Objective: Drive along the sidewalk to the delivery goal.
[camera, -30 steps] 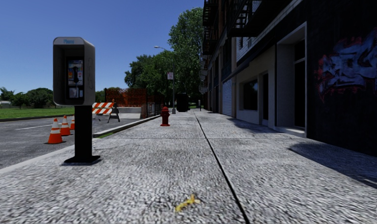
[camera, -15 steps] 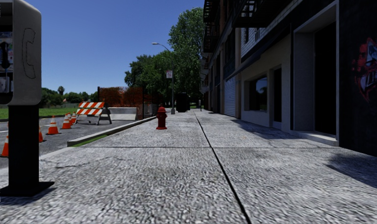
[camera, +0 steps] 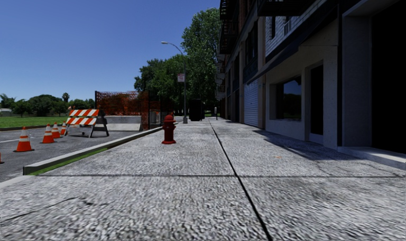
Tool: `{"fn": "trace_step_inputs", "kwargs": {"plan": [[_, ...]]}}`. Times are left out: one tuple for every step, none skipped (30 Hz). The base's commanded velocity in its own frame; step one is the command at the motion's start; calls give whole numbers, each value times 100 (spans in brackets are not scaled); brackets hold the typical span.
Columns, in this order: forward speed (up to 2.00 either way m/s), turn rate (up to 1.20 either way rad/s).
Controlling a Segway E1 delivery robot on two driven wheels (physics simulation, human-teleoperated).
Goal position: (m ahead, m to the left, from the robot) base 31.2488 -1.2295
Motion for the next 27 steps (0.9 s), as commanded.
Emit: {"fn": "trace_step_inputs", "kwargs": {"plan": [[200,0],[200,0],[200,0],[200,0],[200,0],[200,0],[200,0],[200,0],[200,0],[200,0],[200,0],[200,0],[200,0],[200,0],[200,0],[200,-16],[200,-16],[200,-25],[200,-28],[200,-29],[200,-29],[200,-29],[200,-29],[200,-29],[200,-29],[200,-29],[200,-28]]}}
